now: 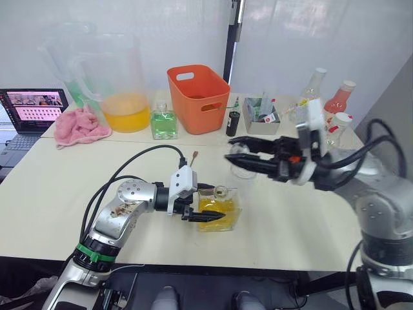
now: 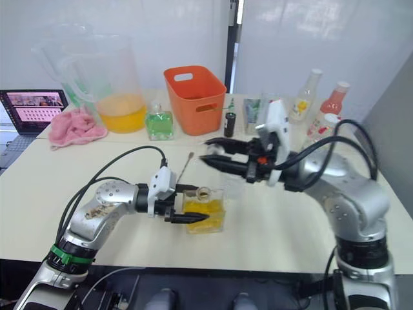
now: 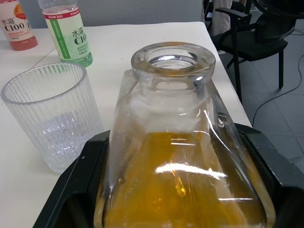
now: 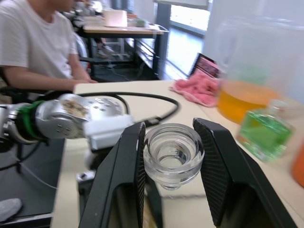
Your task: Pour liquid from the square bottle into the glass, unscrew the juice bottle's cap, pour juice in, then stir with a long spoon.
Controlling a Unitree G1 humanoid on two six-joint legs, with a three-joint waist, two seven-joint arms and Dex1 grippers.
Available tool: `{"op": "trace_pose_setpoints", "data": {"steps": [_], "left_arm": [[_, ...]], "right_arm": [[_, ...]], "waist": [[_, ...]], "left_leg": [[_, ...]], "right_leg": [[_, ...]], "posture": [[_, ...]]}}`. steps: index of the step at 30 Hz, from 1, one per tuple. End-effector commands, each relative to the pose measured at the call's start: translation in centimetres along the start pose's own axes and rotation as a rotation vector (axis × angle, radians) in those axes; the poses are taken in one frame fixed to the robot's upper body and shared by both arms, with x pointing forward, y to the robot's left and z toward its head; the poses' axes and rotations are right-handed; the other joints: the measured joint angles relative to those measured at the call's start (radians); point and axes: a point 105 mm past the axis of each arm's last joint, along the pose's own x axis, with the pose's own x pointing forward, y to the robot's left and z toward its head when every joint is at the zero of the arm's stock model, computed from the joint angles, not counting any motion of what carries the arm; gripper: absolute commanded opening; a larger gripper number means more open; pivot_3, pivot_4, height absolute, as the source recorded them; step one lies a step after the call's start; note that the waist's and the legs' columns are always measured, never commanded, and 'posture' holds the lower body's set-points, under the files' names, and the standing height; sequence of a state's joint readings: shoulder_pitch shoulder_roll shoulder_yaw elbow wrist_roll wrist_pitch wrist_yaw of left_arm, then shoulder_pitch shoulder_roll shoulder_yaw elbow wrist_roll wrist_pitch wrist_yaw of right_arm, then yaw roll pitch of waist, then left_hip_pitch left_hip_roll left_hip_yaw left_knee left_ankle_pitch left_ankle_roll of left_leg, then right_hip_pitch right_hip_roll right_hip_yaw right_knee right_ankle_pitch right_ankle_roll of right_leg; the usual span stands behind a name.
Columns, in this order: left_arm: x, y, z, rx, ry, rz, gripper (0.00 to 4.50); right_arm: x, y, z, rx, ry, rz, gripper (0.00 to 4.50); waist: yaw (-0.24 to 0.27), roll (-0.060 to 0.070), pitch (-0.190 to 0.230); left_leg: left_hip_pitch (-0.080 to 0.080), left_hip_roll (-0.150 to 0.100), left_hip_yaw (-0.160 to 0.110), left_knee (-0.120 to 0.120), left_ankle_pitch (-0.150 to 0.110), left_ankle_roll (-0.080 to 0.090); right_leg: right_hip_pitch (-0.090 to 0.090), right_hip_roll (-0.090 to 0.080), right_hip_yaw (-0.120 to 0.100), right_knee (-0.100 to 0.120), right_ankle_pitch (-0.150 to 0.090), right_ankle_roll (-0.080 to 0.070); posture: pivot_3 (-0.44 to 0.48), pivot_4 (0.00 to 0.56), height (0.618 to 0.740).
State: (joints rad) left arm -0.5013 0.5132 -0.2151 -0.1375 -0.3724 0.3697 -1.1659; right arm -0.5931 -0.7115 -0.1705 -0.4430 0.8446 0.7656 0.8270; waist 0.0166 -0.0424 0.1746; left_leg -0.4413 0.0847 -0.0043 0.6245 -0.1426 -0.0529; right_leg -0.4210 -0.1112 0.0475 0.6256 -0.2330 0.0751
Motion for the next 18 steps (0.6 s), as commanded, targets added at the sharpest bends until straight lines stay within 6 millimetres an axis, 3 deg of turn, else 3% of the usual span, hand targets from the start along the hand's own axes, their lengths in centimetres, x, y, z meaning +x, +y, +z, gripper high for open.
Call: {"op": "trace_pose_setpoints", "data": {"steps": [1, 5, 10, 18], "left_arm": [[0.7, -0.5, 0.2, -0.027, -0.036, -0.032, 2.8], [0.6, -0.4, 0.2, -0.024, -0.04, -0.026, 2.8], [0.4, -0.3, 0.3, -0.021, -0.048, -0.015, 2.8], [-0.1, -0.2, 0.5, -0.002, -0.051, 0.013, 2.8]], "right_arm": [[-4.3, -3.3, -0.2, -0.033, 0.01, -0.216, 1.07], [-9.0, -6.0, -2.7, -0.038, 0.081, -0.432, 1.07], [-15.1, -9.2, -7.7, -0.018, 0.162, -0.734, 1.07], [-20.4, -12.1, -12.8, 0.071, 0.17, -1.075, 1.07]], "waist": [[0.002, 0.0, 0.0], [0.002, 0.001, 0.0], [-0.004, 0.002, -0.001], [-0.012, 0.005, -0.001]], "left_leg": [[0.0, 0.0, 0.0, 0.0, 0.0, 0.0], [-0.001, -0.001, 0.0, 0.0, 0.0, 0.0], [0.0, -0.001, 0.0, 0.001, 0.0, 0.0], [0.0, -0.001, 0.0, 0.001, 0.0, 0.001]], "right_leg": [[0.0, 0.0, 0.0, 0.0, 0.0, 0.0], [0.0, 0.0, 0.001, -0.001, 0.0, 0.0], [0.0, 0.0, 0.001, 0.0, 0.0, 0.001], [0.0, 0.0, 0.002, 0.0, 0.001, 0.002]], "posture": [[0.0, 0.15, 0.738], [0.0, 0.15, 0.738], [0.0, 0.15, 0.738], [0.0, 0.15, 0.738]]}}
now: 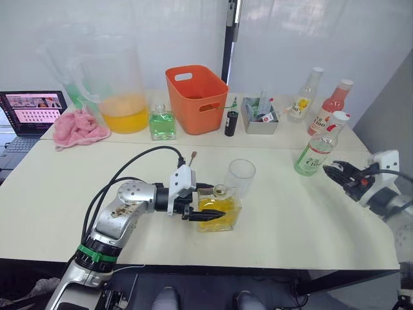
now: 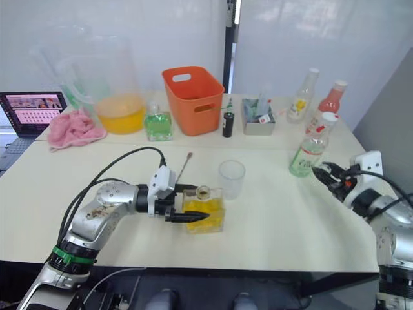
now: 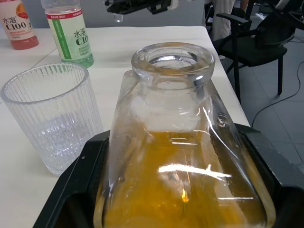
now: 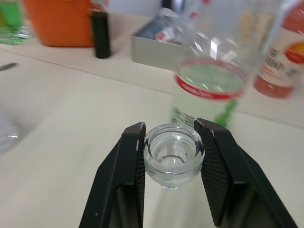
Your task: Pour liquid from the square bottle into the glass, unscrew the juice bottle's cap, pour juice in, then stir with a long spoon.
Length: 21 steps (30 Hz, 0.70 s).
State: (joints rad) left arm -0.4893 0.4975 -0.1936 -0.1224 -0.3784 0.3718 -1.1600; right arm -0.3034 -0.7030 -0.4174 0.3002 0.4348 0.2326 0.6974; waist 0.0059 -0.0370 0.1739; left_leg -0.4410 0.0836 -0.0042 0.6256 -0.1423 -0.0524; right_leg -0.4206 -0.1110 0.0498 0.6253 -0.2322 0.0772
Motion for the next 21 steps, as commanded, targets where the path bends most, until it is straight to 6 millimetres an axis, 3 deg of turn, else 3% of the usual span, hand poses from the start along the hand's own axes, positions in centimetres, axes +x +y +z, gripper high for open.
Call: {"op": "trace_pose_setpoints", "data": {"steps": [1, 6, 11, 19, 21], "left_arm": [[0.0, -0.5, 0.7, 0.023, -0.029, -0.012, 2.8], [-0.2, -0.7, 0.7, 0.029, -0.02, -0.001, 2.8], [-0.5, -0.6, 0.6, 0.047, -0.007, 0.021, 2.8], [-0.3, -0.8, 0.9, 0.043, -0.029, 0.022, 2.8], [-0.3, -0.8, 0.9, 0.043, -0.031, 0.024, 2.8]], "right_arm": [[-0.1, -2.6, 0.5, 0.003, -0.049, -0.149, 1.07], [0.4, -3.6, -3.0, 0.046, 0.038, -0.236, 1.07], [0.5, -3.8, -5.3, 0.06, 0.085, -0.28, 1.07], [0.0, -4.4, -5.8, 0.089, 0.076, -0.296, 1.07], [0.0, -4.6, -5.1, 0.093, 0.051, -0.294, 2.08]], "waist": [[-0.003, 0.0, 0.0], [-0.008, 0.0, 0.0], [-0.019, 0.001, 0.0], [-0.02, 0.001, 0.0], [-0.02, 0.001, 0.0]], "left_leg": [[0.0, 0.0, 0.0, 0.0, 0.0, 0.0], [0.0, 0.0, 0.0, -0.001, 0.0, 0.0], [0.0, 0.0, 0.0, -0.001, 0.0, 0.0], [0.001, 0.0, 0.0, -0.001, 0.0, 0.0], [0.001, 0.0, 0.0, -0.001, 0.0, 0.0]], "right_leg": [[0.0, 0.0, 0.0, 0.0, 0.0, 0.0], [0.0, 0.0, 0.0, 0.0, 0.0, 0.0], [0.0, 0.0, 0.0, 0.0, 0.001, 0.002], [0.001, 0.001, 0.002, 0.0, 0.0, 0.001], [0.001, 0.001, 0.002, 0.0, 0.0, 0.001]], "posture": [[0.0, 0.15, 0.738], [0.0, 0.15, 0.738], [0.0, 0.15, 0.738], [0.0, 0.15, 0.738], [0.0, 0.15, 0.738]]}}
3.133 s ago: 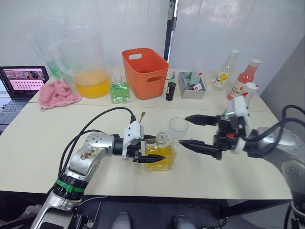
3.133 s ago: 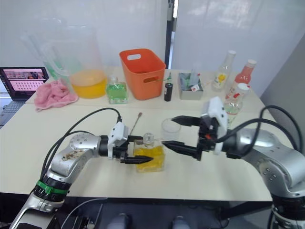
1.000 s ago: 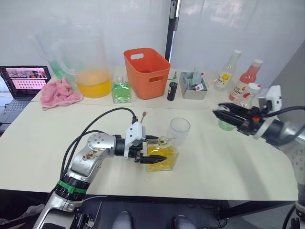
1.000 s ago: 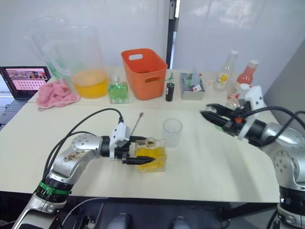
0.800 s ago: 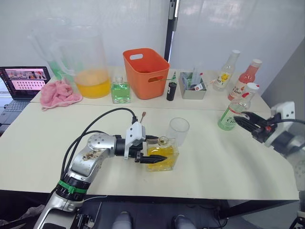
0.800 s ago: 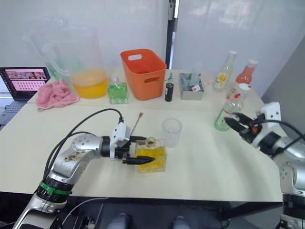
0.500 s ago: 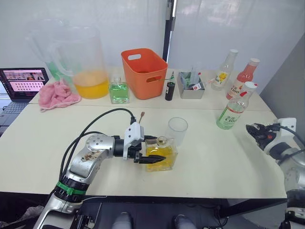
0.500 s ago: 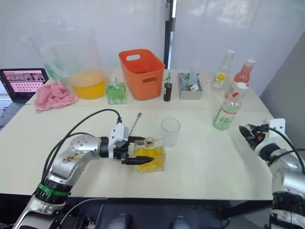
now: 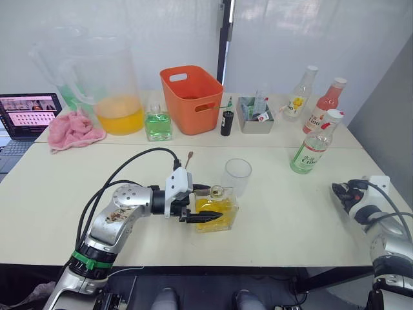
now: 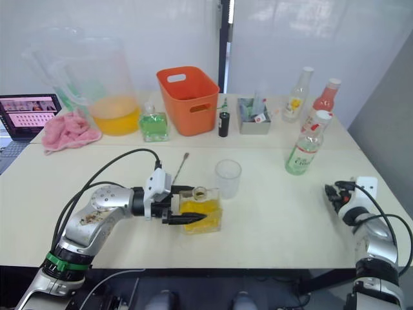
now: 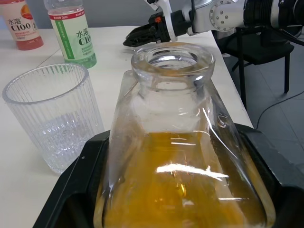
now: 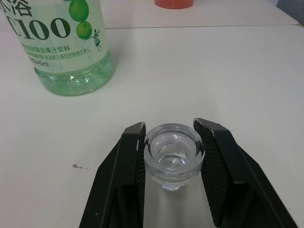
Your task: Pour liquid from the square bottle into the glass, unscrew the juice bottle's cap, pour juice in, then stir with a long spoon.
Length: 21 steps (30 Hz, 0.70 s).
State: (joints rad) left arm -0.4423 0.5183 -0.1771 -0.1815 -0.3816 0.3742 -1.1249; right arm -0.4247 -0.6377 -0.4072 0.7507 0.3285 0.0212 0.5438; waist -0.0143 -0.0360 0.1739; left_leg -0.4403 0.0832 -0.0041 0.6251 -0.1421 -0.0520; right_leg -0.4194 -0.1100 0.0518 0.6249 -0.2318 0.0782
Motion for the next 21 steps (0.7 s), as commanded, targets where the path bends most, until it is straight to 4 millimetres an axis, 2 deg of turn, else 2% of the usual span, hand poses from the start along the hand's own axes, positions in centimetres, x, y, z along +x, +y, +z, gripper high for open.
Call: {"op": "trace_pose_setpoints", "data": {"steps": [1, 7, 13, 16, 21], "left_arm": [[0.3, -0.4, 0.9, 0.031, -0.037, -0.013, 2.8], [0.4, -0.3, 1.2, 0.042, -0.063, -0.005, 2.8], [0.5, -0.3, 1.4, 0.06, -0.069, 0.012, 2.8], [0.4, -0.1, 1.2, 0.064, -0.052, 0.037, 2.8], [0.1, -0.1, 1.5, 0.079, -0.038, 0.049, 2.8]], "right_arm": [[-0.4, -1.1, 2.0, 0.008, -0.071, -0.02, 2.39], [-1.1, -1.6, 4.4, -0.012, -0.138, 0.025, 4.37], [-2.6, -1.6, 7.7, -0.072, -0.199, 0.122, 4.45], [-3.9, 0.8, 9.7, -0.128, -0.196, 0.305, 4.45], [-6.7, 5.1, 10.8, -0.167, -0.089, 0.592, 4.45]], "waist": [[0.0, 0.0, 0.0], [0.0, 0.001, 0.0], [0.002, 0.002, 0.0], [0.001, 0.002, 0.0], [0.001, 0.003, 0.0]], "left_leg": [[0.0, 0.0, 0.0, 0.0, 0.0, 0.0], [0.0, -0.001, 0.0, 0.0, 0.0, 0.0], [0.0, -0.003, 0.0, 0.0, 0.0, 0.0], [0.0, -0.004, 0.0, 0.0, 0.0, 0.0], [0.0, -0.004, 0.0, 0.0, 0.0, 0.0]], "right_leg": [[0.0, 0.0, 0.0, 0.0, 0.0, 0.0], [0.0, 0.0, 0.002, 0.0, 0.0, 0.0], [0.0, 0.001, 0.008, 0.0, -0.001, 0.003], [0.0, 0.001, 0.01, 0.0, -0.001, 0.003], [0.0, 0.002, 0.011, 0.0, -0.002, 0.003]], "posture": [[0.0, 0.15, 0.738], [0.0, 0.15, 0.738], [0.0, 0.15, 0.738], [0.0, 0.15, 0.738], [0.0, 0.15, 0.738]]}}
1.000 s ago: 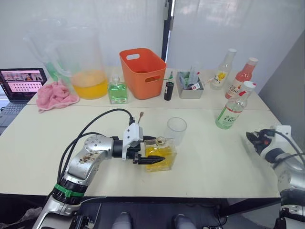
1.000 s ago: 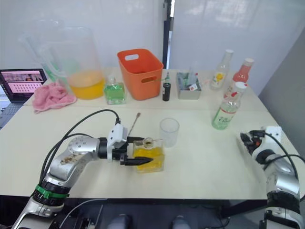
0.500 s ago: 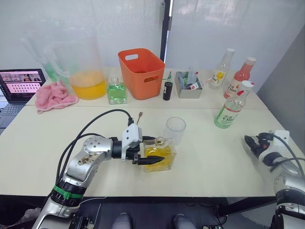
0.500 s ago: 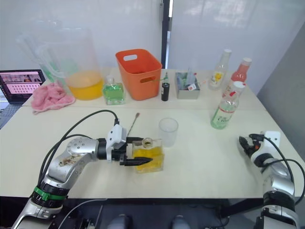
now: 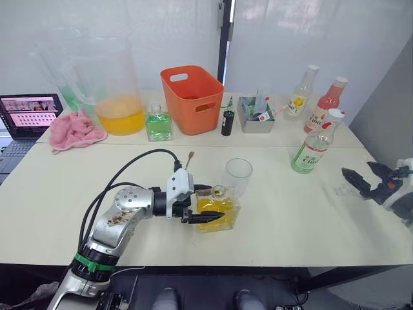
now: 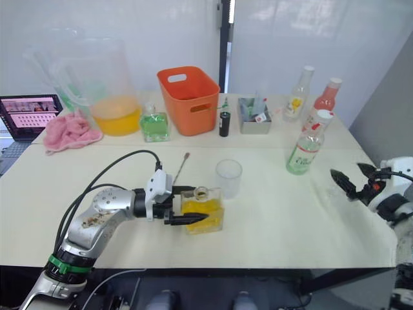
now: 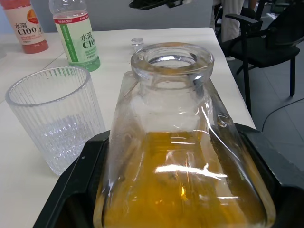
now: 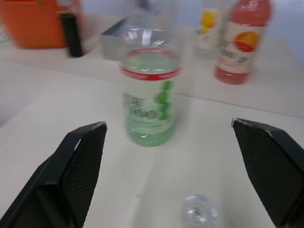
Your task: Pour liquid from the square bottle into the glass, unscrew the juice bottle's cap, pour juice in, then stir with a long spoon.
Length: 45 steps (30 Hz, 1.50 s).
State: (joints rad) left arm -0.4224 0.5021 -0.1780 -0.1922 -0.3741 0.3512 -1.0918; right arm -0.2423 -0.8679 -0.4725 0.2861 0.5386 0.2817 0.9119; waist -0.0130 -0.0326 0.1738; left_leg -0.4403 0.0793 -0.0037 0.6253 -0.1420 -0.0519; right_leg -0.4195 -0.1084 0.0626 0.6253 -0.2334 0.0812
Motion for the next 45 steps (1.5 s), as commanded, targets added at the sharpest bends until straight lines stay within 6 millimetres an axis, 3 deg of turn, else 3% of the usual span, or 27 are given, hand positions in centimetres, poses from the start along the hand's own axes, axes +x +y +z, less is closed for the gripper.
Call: {"op": "trace_pose_setpoints", "data": {"steps": [1, 4, 11, 14, 21, 26, 32, 45], "left_arm": [[-0.3, 0.0, 1.7, 0.073, -0.02, 0.029, 2.8], [-0.7, 0.4, 2.2, 0.077, -0.015, 0.067, 2.8], [-2.4, 1.1, 2.9, -0.006, 0.053, 0.126, 2.8], [-3.4, 1.5, 3.5, -0.004, 0.068, 0.158, 2.8], [-7.1, 5.3, 6.6, 0.046, 0.084, 0.345, 2.8], [-7.7, 7.9, 9.0, 0.17, 0.048, 0.468, 2.8], [-5.7, 10.0, 10.2, 0.3, 0.051, 0.524, 2.8], [0.0, 13.7, 10.0, 0.557, 0.132, 0.564, 2.8]], "right_arm": [[-0.5, 4.1, 3.2, -0.01, 0.0, 0.242, 4.45], [-0.7, 7.2, 4.6, -0.022, 0.008, 0.395, 4.45], [-0.4, 11.3, 6.8, -0.071, 0.011, 0.587, 4.45], [0.0, 11.7, 7.1, -0.084, 0.004, 0.602, 4.45], [0.7, 13.0, 6.9, -0.083, 0.007, 0.656, 4.45], [1.0, 13.7, 6.6, -0.079, -0.004, 0.662, 4.45], [1.1, 13.5, 6.2, -0.072, -0.044, 0.609, 4.45], [0.0, 14.2, 5.2, -0.029, -0.044, 0.562, 4.45]], "waist": [[0.0, 0.0, 0.0], [-0.003, 0.0, 0.0], [-0.007, -0.001, 0.001], [-0.006, -0.002, 0.001], [-0.001, -0.007, 0.005], [0.007, -0.009, 0.006], [0.015, -0.01, 0.006], [0.018, -0.01, 0.006]], "left_leg": [[0.0, 0.0, 0.0, 0.0, 0.0, 0.0], [0.0, 0.0, 0.0, 0.0, 0.0, 0.0], [0.0, 0.0, 0.0, 0.0, 0.0, 0.0], [0.0, 0.0, 0.0, 0.0, 0.0, 0.0], [-0.001, 0.0, 0.0, 0.0, 0.0, 0.0], [-0.003, 0.0, 0.0, 0.0, 0.0, 0.0], [-0.005, 0.0, 0.0, 0.0, 0.0, 0.0], [-0.006, -0.001, 0.0, 0.0, 0.0, 0.0]], "right_leg": [[0.0, 0.0, 0.0, 0.0, 0.0, 0.0], [0.0, 0.0, 0.001, 0.0, 0.0, 0.0], [-0.002, 0.001, 0.001, 0.001, 0.0, 0.0], [-0.002, 0.001, 0.002, 0.001, 0.0, 0.0], [-0.003, 0.001, 0.002, 0.001, 0.0, 0.0], [-0.003, 0.001, 0.002, 0.0, 0.0, 0.0], [-0.004, 0.001, 0.002, 0.0, 0.002, 0.004], [-0.005, 0.001, 0.002, 0.0, 0.003, 0.007]], "posture": [[0.0, 0.15, 0.738], [0.0, 0.15, 0.738], [0.0, 0.15, 0.738], [0.0, 0.15, 0.738], [0.0, 0.15, 0.738], [0.0, 0.15, 0.738], [0.0, 0.15, 0.738], [0.0, 0.15, 0.738]]}}
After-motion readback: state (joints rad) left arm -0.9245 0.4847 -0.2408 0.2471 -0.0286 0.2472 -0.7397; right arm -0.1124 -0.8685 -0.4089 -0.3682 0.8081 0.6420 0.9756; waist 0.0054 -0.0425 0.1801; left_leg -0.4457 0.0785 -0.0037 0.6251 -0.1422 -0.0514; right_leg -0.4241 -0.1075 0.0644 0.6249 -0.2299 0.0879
